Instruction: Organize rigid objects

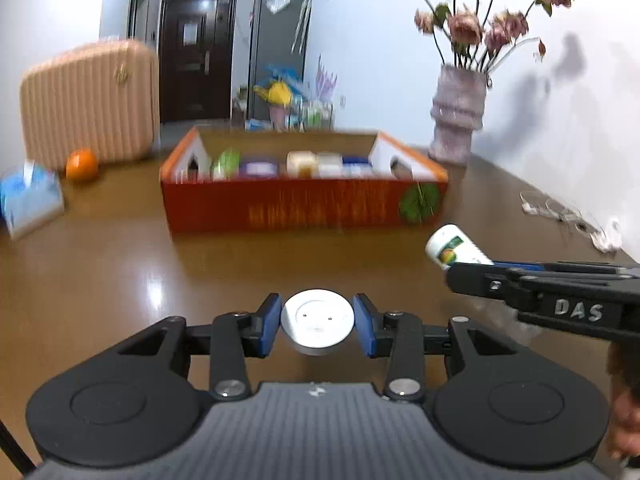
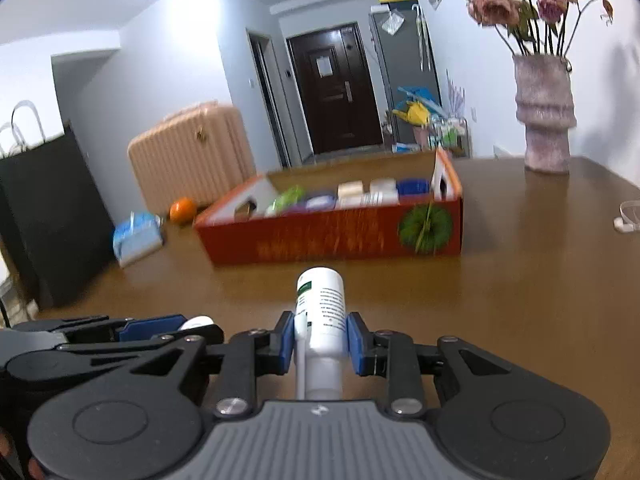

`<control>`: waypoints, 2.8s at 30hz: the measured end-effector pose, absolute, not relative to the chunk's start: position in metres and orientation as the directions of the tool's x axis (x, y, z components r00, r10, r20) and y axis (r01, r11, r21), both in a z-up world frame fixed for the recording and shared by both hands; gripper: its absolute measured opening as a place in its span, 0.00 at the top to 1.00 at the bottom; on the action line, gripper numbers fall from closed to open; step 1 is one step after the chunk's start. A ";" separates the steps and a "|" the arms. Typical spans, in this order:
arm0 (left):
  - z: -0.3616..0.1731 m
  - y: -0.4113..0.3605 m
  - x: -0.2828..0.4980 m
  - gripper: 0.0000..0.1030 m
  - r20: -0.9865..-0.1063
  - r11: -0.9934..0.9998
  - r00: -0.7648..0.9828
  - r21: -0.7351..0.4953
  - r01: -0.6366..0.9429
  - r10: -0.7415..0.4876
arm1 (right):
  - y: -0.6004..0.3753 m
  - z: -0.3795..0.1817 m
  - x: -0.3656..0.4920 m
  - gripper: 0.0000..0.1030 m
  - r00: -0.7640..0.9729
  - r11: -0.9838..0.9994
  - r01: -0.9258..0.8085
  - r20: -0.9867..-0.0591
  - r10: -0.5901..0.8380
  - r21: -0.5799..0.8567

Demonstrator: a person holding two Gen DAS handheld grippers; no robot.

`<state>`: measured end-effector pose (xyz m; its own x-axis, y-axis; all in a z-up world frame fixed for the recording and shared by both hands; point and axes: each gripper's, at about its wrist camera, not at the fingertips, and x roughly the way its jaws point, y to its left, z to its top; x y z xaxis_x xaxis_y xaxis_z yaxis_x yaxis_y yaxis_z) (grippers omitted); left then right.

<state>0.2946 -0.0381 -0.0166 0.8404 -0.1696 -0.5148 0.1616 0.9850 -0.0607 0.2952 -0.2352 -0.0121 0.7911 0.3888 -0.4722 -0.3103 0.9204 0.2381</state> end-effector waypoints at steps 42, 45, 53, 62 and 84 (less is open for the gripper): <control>0.040 -0.015 0.523 0.42 -0.662 0.986 0.733 -0.072 0.149 -0.159 | -0.240 0.064 0.555 0.66 0.831 0.981 -0.195 -0.527 0.177 0.022; 0.058 -0.011 0.487 0.40 -0.618 0.990 0.775 -0.044 0.132 -0.131 | -0.243 0.083 0.526 0.62 0.846 0.981 -0.196 -0.502 0.178 0.018; 0.070 0.005 0.385 0.22 -0.490 1.000 0.872 -0.001 0.029 -0.026 | -0.245 0.095 0.438 0.50 0.853 0.968 -0.247 -0.462 0.243 0.052; 0.049 0.004 0.275 0.01 -0.244 0.999 0.970 0.034 -0.010 0.018 | -0.233 0.059 0.337 0.15 0.931 0.961 -0.275 -0.244 0.270 0.015; 0.044 0.019 0.098 0.00 -0.229 1.000 0.973 0.001 0.011 -0.011 | -0.230 0.055 0.169 0.07 0.924 0.962 -0.263 -0.269 0.272 0.073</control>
<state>0.0981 0.0186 0.0443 0.9734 -0.0108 -0.2288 0.0114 0.9999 0.0015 0.1689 -0.2298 0.0550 0.9238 0.2725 -0.2689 -0.2626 0.9622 0.0729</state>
